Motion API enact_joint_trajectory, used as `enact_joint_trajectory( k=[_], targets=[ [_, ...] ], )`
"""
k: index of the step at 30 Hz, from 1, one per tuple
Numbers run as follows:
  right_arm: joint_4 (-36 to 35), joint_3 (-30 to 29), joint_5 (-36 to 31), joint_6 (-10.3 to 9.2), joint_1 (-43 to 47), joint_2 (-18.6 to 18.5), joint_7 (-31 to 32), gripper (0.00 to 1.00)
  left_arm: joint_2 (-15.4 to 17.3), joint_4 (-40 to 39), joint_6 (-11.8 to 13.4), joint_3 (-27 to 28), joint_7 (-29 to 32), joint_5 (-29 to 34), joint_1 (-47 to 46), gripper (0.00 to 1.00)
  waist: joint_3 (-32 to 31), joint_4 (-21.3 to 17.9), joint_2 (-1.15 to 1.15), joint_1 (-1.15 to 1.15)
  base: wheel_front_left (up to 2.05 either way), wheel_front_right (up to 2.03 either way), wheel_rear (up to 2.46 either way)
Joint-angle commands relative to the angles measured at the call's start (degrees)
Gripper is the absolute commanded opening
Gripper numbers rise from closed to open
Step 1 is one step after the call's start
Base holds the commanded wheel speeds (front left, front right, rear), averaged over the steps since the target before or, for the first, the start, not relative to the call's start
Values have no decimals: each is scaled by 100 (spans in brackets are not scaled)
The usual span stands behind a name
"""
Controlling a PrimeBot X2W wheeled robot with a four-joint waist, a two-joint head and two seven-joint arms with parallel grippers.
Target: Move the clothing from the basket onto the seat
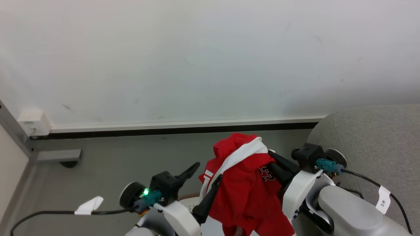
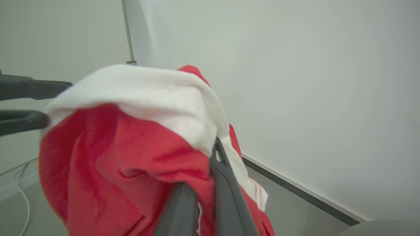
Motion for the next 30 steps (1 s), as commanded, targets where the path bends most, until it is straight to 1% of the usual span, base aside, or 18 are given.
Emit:
enact_joint_trajectory(
  k=[1,9,15,21,22,23,27,30],
  targets=[
    [-29,-73,-71,-14,-70,-54,-23,0,24,-27,20,-1,-39,-80,65,100,5,-106,0,0,0,0,0],
    [-125,-227,-151,-14,-138,-293,-23,0,25,-71,65,12,-99,-103,95,100,0,-611,0,0,0,0,0],
    [-378,-401,-306,-14,-269,-615,-23,0,-24,-110,91,-22,-137,-114,137,100,-26,-1135,0,0,0,0,0],
    [-691,-644,-407,-14,-276,-1018,-22,0,-119,-166,117,-75,-180,-120,163,100,-60,-1603,0,0,0,0,0],
    [-691,-644,-407,-14,-276,-1018,-22,0,-119,-166,117,-75,-180,-120,163,100,-60,-1603,0,0,0,0,0],
    [-773,-713,-423,-14,-239,-1152,-22,0,-151,-167,122,-83,-183,-123,156,100,-69,-1727,0,0,0,0,0],
    [-927,-852,-471,-14,-166,-1376,-22,0,-197,-170,125,-113,-201,-125,122,100,-83,-1919,0,0,0,0,0],
    [-997,-925,-463,-14,-132,-1462,-22,0,-206,-167,136,-125,-204,-118,108,100,-85,-1984,0,0,0,0,0]
  ],
)
